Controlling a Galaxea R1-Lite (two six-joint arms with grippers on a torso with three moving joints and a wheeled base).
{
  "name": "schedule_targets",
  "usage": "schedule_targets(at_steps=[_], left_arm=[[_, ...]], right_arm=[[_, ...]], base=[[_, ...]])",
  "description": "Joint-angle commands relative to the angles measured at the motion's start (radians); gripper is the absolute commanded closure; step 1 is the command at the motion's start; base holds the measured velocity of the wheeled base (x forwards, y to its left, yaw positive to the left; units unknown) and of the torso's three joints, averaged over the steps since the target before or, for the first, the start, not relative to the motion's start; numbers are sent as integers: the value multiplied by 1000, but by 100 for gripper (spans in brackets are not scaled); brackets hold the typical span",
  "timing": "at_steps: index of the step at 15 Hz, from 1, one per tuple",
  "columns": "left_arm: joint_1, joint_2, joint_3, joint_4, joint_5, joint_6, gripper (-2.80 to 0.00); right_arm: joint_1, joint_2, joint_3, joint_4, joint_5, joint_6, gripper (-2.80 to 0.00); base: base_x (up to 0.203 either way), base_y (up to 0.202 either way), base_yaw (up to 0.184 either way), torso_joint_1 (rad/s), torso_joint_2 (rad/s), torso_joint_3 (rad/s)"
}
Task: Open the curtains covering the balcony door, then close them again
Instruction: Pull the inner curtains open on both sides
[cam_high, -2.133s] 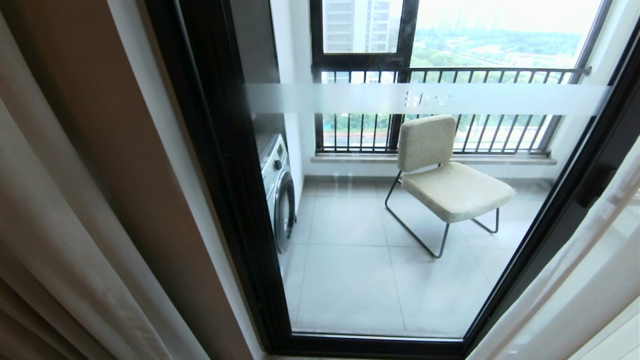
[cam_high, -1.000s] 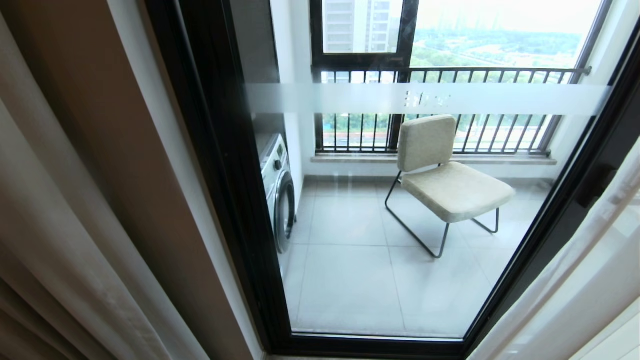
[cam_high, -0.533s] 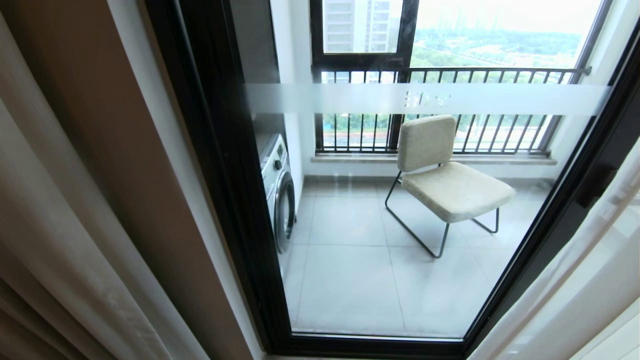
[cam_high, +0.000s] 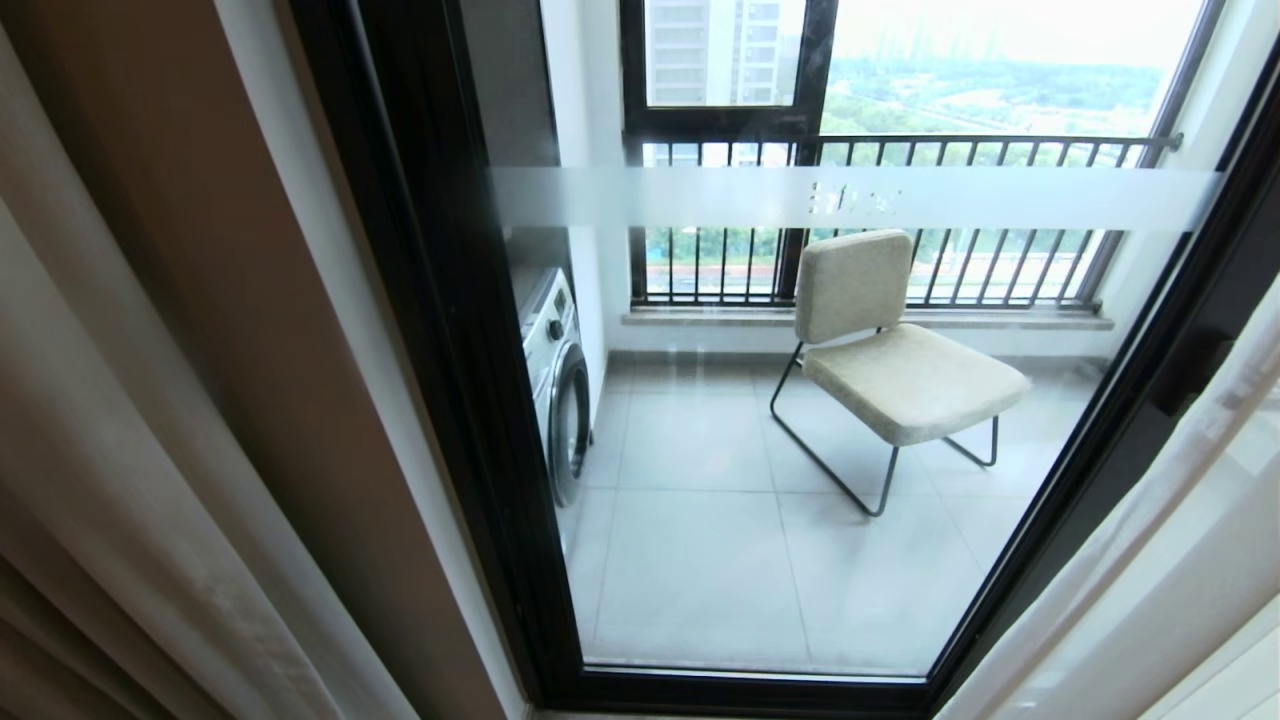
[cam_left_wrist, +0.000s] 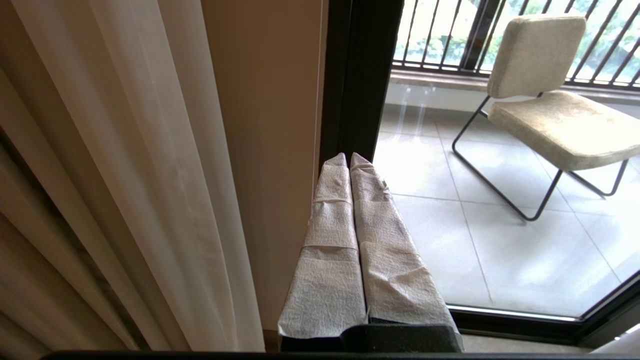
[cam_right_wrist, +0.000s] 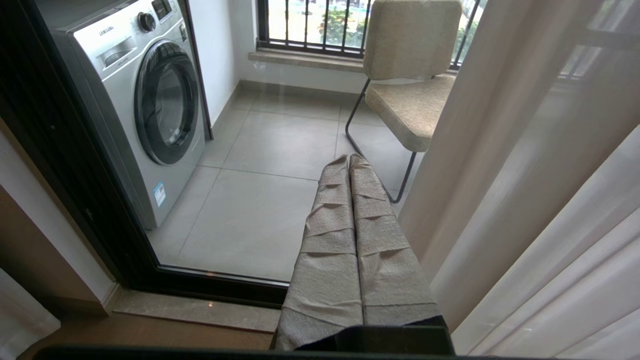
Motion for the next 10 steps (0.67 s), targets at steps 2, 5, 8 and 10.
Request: schedule_targets(at_steps=[2, 5, 8, 10], left_arm=[[0, -2, 0, -1, 0, -1, 0], [0, -2, 0, -1, 0, -1, 0], [0, -2, 0, -1, 2, -1, 0], [0, -2, 0, -1, 0, -1, 0]], right_arm=[[0, 0, 0, 0, 1, -1, 0], [0, 0, 0, 0, 1, -1, 0], [0, 0, 0, 0, 1, -1, 0], [0, 0, 0, 0, 1, -1, 0]], base=[[0, 0, 0, 0, 0, 0], [0, 0, 0, 0, 0, 0], [-2, -147, 1, 0, 5, 0], [0, -198, 1, -1, 2, 5]])
